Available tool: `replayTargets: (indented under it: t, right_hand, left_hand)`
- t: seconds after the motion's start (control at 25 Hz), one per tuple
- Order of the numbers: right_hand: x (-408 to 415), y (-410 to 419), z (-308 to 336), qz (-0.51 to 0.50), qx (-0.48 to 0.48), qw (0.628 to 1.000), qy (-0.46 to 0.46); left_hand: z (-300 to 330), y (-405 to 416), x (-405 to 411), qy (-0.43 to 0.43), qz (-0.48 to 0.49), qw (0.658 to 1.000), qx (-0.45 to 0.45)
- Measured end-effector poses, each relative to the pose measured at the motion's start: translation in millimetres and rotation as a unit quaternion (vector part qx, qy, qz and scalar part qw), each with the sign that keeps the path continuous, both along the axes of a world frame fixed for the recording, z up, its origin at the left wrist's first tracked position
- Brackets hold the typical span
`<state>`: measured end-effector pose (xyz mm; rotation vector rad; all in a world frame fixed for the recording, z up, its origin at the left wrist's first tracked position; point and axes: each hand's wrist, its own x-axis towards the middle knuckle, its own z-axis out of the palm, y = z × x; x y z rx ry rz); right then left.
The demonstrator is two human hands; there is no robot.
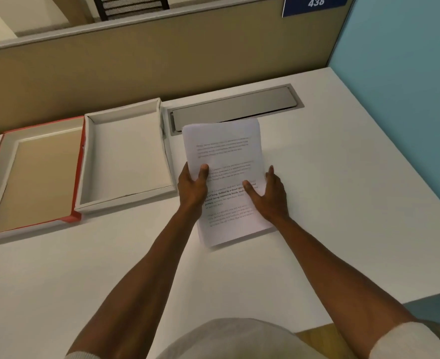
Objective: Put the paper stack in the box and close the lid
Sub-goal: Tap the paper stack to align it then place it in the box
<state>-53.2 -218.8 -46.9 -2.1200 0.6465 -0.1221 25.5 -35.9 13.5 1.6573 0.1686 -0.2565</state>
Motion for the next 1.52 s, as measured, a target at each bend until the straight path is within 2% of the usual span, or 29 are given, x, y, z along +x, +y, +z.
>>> replayTargets:
  t: [0.04,0.12,0.16,0.28,0.44,0.56,0.76,1.0,1.52]
  right_hand:
    - [1.9,-7.1,13.5,-0.018,0.108,0.994,-0.007]
    - [4.8,-16.1,45.0,-0.041,0.316,0.946,-0.063]
    - [5.9,-17.7,57.0,-0.034,0.354,0.929,-0.098]
    - [2.2,-6.4,82.5,-0.045,0.327,0.933,-0.145]
    - [-5.2,17.0,101.4,-0.058,0.267,0.941,-0.2]
    - [-16.1,29.4,98.1,-0.041,0.242,0.932,-0.267]
    - [-33.5,35.8,83.4,0.007,0.208,0.945,-0.253]
    - [-32.2,33.3,79.9,-0.044,0.268,0.931,-0.242]
    - [-45.7,32.4,78.5,-0.018,0.228,0.937,-0.264]
  left_hand:
    - [5.7,3.8,-7.1,-0.022,-0.016,0.999,-0.023]
    - [16.0,11.1,-20.9,-0.052,-0.044,0.996,-0.057]
    - [20.3,13.7,-27.2,-0.067,-0.055,0.994,-0.068]
    - [34.9,16.0,-38.4,-0.106,-0.062,0.989,-0.08]
    - [48.2,18.4,-38.2,-0.143,-0.023,0.985,-0.092]
    - [45.9,27.3,-42.1,-0.17,-0.018,0.981,-0.088]
    - [29.6,40.2,-53.9,-0.182,-0.037,0.982,-0.016]
    - [22.8,42.4,-51.0,-0.161,-0.024,0.986,-0.032]
    - [18.3,50.0,-68.3,-0.167,-0.035,0.985,-0.02]
